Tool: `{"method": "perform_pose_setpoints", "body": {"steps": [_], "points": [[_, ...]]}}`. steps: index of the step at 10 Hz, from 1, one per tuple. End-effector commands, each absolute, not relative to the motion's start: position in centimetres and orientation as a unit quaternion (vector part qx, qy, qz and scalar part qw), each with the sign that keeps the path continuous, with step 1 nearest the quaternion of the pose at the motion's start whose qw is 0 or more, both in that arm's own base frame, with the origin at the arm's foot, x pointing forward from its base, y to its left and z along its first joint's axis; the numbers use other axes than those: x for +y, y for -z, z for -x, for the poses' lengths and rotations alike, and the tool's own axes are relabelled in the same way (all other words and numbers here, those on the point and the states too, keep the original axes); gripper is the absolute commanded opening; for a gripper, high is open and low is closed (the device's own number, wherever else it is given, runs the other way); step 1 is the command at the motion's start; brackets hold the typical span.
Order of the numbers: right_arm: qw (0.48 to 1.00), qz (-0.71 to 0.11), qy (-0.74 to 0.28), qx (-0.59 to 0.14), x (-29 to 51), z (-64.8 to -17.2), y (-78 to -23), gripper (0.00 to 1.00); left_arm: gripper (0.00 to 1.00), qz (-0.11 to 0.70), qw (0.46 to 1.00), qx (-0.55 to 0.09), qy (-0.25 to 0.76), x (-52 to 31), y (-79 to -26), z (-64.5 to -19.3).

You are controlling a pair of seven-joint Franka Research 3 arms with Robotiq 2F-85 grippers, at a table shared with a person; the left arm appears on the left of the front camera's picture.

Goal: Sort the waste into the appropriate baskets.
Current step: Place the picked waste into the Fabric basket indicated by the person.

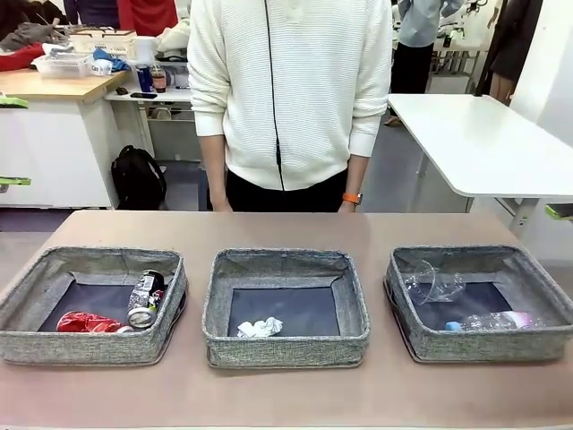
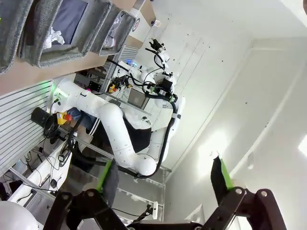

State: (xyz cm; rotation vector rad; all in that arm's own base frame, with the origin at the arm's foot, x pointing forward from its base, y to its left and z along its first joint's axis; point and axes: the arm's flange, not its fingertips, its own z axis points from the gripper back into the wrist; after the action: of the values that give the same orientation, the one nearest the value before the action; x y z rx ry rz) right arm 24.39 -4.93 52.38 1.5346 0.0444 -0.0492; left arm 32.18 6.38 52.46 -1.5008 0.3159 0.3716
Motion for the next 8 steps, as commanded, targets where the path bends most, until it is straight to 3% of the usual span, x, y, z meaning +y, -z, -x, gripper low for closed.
{"method": "perform_pose_setpoints", "body": {"steps": [1,8], "points": [[0.714,-0.699,0.021,0.019,-4.76,-24.48,-53.07,1.0,1.0,0.676,0.703,0.146,-0.164,6.47,-52.5,-31.93],[0.714,-0.699,0.021,0.019,-4.76,-24.48,-53.07,1.0,1.0,0.676,0.703,0.146,-0.164,6.47,-52.5,-31.93]]}}
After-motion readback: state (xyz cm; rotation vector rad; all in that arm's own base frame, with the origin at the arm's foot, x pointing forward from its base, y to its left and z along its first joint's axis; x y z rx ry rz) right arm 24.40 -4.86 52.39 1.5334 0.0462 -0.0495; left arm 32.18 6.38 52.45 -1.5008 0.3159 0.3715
